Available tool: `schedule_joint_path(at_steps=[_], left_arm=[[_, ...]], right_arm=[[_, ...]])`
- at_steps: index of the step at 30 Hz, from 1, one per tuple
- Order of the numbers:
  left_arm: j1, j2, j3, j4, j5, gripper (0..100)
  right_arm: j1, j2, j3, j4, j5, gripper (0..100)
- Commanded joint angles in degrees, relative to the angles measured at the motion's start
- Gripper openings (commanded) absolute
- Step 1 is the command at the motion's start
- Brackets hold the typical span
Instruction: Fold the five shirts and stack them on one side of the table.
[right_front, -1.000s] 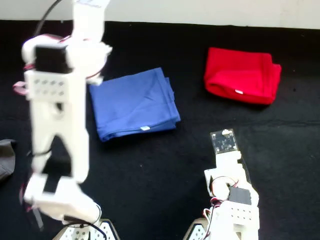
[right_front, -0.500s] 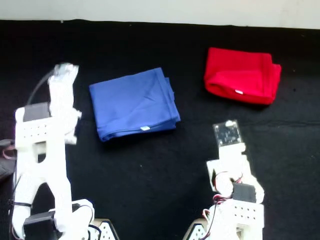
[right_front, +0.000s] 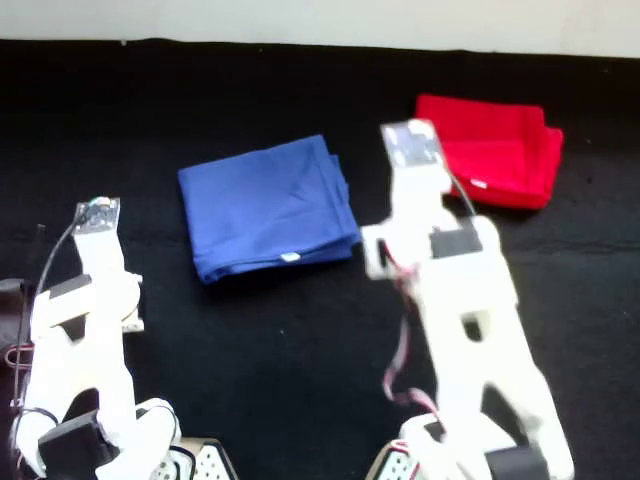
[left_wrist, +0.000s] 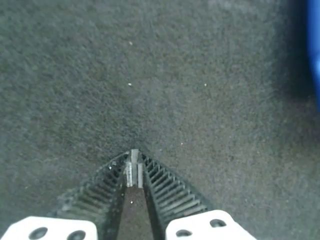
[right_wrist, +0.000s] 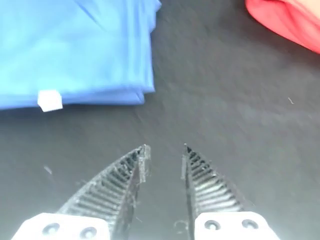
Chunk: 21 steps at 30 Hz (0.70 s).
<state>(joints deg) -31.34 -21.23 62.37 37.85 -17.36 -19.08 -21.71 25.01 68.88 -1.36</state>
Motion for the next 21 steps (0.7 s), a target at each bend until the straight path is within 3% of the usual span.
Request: schedule_joint_path(at_steps=[1, 6, 13, 21], left_arm=[[-0.57, -0.13, 0.40, -1.58, -0.26, 1], [-0.57, 0.22, 0.40, -1.58, -0.26, 1], [-0.48, 0.31, 0.40, -1.67, -0.26, 1], [-0.48, 0.31, 0.40, -1.67, -0.26, 1]], right_arm=[[-3.12, 15.43, -19.03, 1.45, -5.54, 17.0], [-6.20, 34.15, -40.13, 4.53, -14.59, 30.3], [-11.12, 56.31, -66.24, 8.92, -20.48, 30.5], [-10.42, 75.65, -85.93, 9.27, -21.98, 30.7]])
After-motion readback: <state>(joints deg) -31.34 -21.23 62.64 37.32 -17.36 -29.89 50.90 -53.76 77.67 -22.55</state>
